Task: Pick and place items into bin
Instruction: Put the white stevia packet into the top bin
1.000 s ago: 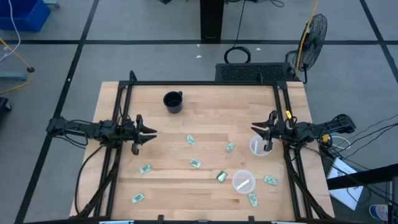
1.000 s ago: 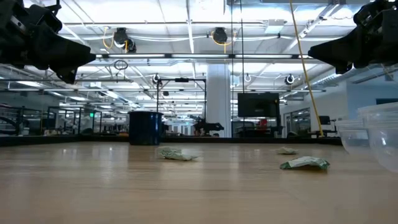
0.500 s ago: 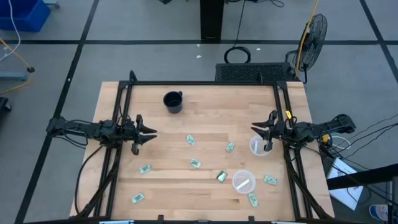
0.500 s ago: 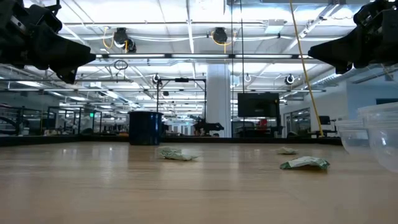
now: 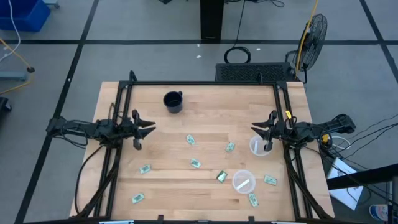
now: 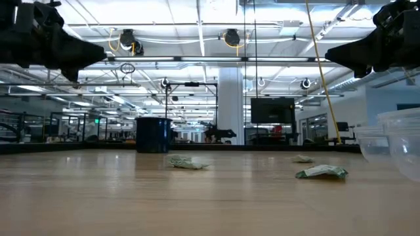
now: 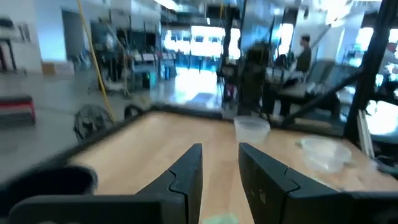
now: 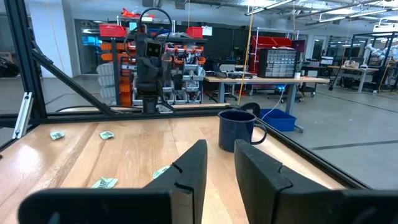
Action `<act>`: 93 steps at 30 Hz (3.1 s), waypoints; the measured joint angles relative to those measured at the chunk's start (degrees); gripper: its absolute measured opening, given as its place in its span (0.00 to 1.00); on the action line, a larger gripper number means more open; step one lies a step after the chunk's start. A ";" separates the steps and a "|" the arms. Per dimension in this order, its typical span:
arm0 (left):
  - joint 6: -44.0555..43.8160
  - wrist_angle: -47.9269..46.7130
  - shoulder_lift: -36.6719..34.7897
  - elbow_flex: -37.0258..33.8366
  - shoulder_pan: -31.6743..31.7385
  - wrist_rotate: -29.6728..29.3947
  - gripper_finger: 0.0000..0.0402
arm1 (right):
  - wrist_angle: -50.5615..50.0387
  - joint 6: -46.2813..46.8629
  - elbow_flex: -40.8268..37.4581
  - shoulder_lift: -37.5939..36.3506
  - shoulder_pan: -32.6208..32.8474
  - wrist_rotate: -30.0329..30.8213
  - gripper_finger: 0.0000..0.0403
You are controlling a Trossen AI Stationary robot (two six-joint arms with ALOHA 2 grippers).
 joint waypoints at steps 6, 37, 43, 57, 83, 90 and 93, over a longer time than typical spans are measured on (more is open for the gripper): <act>-1.26 6.31 -0.01 0.00 0.00 -0.04 0.27 | 0.00 0.00 -0.02 0.00 0.01 0.00 0.19; -3.31 4.06 -0.01 0.00 0.00 -2.70 0.27 | 11.60 -11.58 13.12 6.49 0.12 -14.41 0.19; -4.24 4.36 -0.01 0.00 0.00 -3.24 0.27 | -2.54 -11.10 29.36 25.94 0.12 -16.66 0.19; -5.66 4.72 -0.03 0.00 0.00 -4.53 0.27 | -43.45 54.09 52.56 58.97 14.54 -36.59 0.19; -5.49 3.80 -0.02 0.00 0.00 -5.12 0.27 | -35.88 97.26 31.85 70.51 29.80 -36.00 0.19; -6.14 3.82 -0.01 0.00 0.00 -5.10 0.27 | -32.78 95.19 26.98 70.28 29.80 -35.68 0.19; -6.62 3.82 -0.01 0.00 0.00 -5.06 0.27 | -32.81 92.53 25.15 70.35 29.78 -34.71 0.18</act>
